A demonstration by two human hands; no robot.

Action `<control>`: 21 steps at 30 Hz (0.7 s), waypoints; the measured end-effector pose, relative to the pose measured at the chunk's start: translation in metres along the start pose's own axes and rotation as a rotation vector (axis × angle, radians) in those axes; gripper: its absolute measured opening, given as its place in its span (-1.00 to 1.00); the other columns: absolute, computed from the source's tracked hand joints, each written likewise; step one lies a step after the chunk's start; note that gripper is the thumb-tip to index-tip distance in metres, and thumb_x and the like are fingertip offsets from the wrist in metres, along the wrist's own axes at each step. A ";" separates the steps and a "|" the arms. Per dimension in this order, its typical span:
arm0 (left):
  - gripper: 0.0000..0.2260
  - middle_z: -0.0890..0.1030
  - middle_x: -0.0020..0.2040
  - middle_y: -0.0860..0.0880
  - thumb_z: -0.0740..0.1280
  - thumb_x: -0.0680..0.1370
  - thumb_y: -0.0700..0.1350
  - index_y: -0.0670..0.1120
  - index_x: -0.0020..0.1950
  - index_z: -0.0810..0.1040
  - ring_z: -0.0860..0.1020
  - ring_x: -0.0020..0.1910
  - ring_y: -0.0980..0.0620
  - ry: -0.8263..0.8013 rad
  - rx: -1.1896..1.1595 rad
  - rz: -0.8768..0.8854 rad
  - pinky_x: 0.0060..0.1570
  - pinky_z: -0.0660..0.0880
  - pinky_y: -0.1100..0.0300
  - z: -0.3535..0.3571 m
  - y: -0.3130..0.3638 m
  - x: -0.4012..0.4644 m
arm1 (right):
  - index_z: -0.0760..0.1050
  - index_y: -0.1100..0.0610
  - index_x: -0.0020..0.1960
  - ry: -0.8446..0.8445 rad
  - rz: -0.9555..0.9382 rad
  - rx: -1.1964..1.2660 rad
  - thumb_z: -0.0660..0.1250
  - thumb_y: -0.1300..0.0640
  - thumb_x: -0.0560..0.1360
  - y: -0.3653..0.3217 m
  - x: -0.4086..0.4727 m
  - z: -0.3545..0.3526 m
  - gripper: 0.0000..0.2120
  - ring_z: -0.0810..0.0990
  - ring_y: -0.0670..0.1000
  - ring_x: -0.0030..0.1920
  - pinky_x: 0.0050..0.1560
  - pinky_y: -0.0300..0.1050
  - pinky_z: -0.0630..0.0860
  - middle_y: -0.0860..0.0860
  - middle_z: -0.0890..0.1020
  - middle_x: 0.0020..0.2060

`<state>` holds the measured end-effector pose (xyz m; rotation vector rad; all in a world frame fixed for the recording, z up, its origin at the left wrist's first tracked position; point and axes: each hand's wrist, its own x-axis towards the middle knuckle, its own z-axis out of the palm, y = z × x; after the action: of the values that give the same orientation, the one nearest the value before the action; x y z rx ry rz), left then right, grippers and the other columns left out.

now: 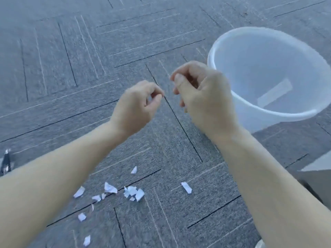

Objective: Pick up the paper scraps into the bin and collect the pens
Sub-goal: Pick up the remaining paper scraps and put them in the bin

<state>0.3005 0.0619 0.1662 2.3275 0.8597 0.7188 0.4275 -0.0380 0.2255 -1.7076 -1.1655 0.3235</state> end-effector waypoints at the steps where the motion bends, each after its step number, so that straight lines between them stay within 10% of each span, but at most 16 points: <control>1: -0.93 0.49 -0.21 0.08 0.31 0.52 -0.14 -0.07 -0.07 0.58 0.39 -0.33 0.20 -0.048 0.081 -0.046 -0.23 0.45 0.14 -0.002 -0.027 -0.031 | 0.60 0.11 -0.13 -0.118 -0.017 -0.043 0.30 0.17 0.50 0.007 -0.017 0.020 -0.89 0.53 0.01 -0.38 -0.29 -0.04 0.51 0.00 0.63 -0.36; 7: -0.67 0.43 0.15 0.03 0.30 0.51 0.07 0.02 0.25 0.46 0.59 -0.17 -0.07 -0.405 0.377 -0.405 -0.26 0.50 0.09 0.001 -0.116 -0.210 | 0.50 0.01 0.15 -0.774 0.213 -0.587 0.23 0.06 0.55 0.083 -0.118 0.078 -0.81 0.56 0.11 0.04 -0.01 0.00 0.51 0.00 0.56 0.03; 15: -0.28 0.29 0.26 -0.02 0.27 0.43 0.29 -0.05 0.48 0.21 0.48 0.14 -0.07 -0.383 0.484 -0.563 -0.11 0.52 0.00 0.018 -0.105 -0.259 | 0.29 0.17 0.26 -0.686 0.681 -0.854 0.32 -0.03 0.54 0.130 -0.184 0.057 -0.59 0.54 0.21 0.01 -0.17 -0.05 0.36 0.18 0.45 0.16; 21: -0.68 0.42 0.08 -0.05 0.29 0.54 -0.01 -0.14 0.23 0.42 0.54 -0.03 -0.04 -0.357 0.384 -0.393 -0.17 0.58 0.05 0.026 -0.110 -0.258 | 0.51 0.14 0.01 -0.604 0.561 -0.728 0.23 0.22 0.58 0.120 -0.195 0.074 -0.91 0.46 0.02 -0.12 -0.15 -0.14 0.30 0.06 0.58 -0.03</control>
<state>0.1039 -0.0563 0.0021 2.3891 1.3159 -0.0333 0.3458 -0.1585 0.0338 -2.7050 -1.2892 0.8860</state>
